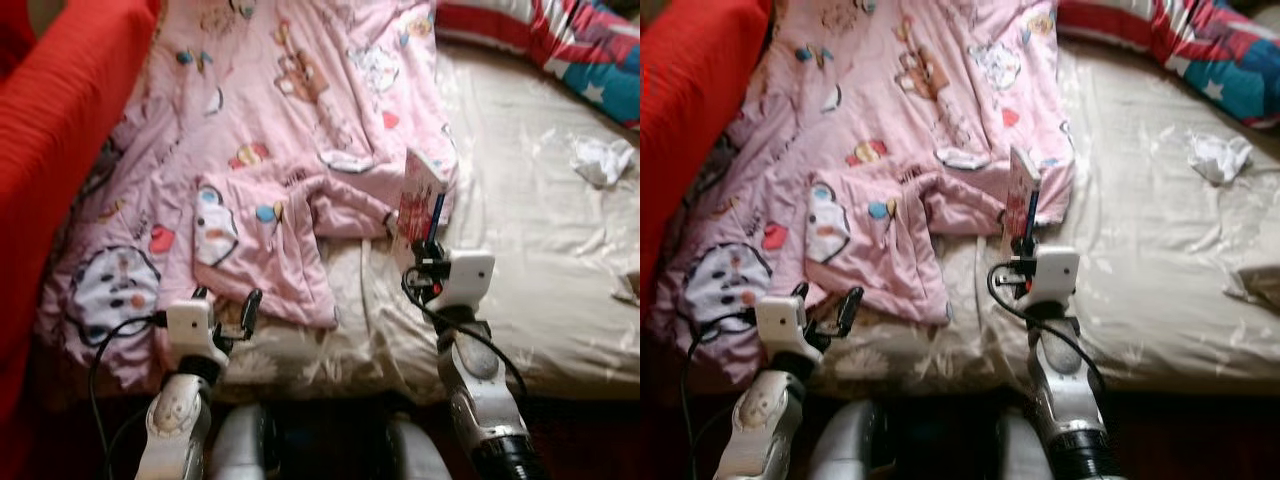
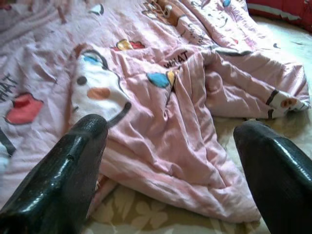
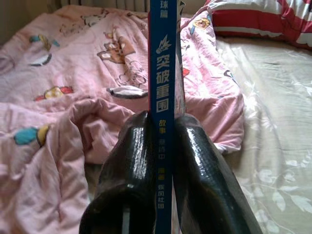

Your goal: Clean up the room

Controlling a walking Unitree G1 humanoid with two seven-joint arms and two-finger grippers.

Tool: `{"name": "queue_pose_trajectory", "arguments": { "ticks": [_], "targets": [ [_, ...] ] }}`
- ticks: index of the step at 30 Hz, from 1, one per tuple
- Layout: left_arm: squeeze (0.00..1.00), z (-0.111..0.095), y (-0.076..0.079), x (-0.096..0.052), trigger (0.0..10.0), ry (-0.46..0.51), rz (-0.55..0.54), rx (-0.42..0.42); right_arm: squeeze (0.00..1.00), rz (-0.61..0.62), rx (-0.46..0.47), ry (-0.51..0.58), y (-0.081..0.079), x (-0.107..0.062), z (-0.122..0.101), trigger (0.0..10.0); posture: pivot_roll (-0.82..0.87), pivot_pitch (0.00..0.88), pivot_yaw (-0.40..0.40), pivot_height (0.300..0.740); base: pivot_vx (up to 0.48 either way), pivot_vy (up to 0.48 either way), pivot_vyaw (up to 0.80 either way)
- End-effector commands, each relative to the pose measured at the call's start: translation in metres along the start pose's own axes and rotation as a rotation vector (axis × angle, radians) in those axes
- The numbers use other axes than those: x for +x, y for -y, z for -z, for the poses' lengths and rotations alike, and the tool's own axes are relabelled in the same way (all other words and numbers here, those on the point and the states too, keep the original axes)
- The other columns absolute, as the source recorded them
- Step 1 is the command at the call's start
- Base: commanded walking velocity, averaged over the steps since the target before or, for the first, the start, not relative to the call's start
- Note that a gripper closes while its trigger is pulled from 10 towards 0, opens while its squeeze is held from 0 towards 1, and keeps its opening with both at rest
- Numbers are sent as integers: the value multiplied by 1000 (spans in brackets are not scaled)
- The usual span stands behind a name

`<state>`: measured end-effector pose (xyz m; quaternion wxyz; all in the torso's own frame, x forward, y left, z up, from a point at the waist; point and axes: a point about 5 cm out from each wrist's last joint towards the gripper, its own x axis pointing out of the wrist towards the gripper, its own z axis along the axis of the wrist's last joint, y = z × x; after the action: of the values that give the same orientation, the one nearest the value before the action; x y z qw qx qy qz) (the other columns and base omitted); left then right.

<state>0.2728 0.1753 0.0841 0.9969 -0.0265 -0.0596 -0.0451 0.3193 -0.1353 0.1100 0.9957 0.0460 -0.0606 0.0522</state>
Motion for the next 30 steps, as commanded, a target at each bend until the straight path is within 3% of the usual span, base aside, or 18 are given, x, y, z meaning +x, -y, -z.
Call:
{"name": "queue_pose_trajectory", "arguments": {
  "ticks": [1, 9, 13, 25, 30],
  "targets": [
    [0, 7, 2, -5, 10000, -28, 9, 15, 0, 18, 11, 39, 4, 0, -7, 10000, 84, 231, -87, 706, 0, 0, 0],
    [0, 6, 3, -5, 10000, -23, 13, 11, 0, 33, 47, 22, 3, 0, -5, 10000, 84, 231, -87, 706, 0, -383, 0],
    [0, 6, 3, -4, 10000, -22, 14, 10, 0, 44, 72, 13, 3, -1, -3, 10000, 84, 231, -87, 706, 0, -403, -639],
    [0, 6, 3, -4, 10000, -21, 14, 11, 0, 30, 62, 8, -1, -2, -1, 10000, 85, 231, -87, 706, 0, -360, -106],
    [0, 7, 4, -3, 10000, -25, 16, 12, 0, 12, 46, 8, -1, -1, -1, 10000, 85, 222, -87, 706, 0, -103, 0]
  ]
}}
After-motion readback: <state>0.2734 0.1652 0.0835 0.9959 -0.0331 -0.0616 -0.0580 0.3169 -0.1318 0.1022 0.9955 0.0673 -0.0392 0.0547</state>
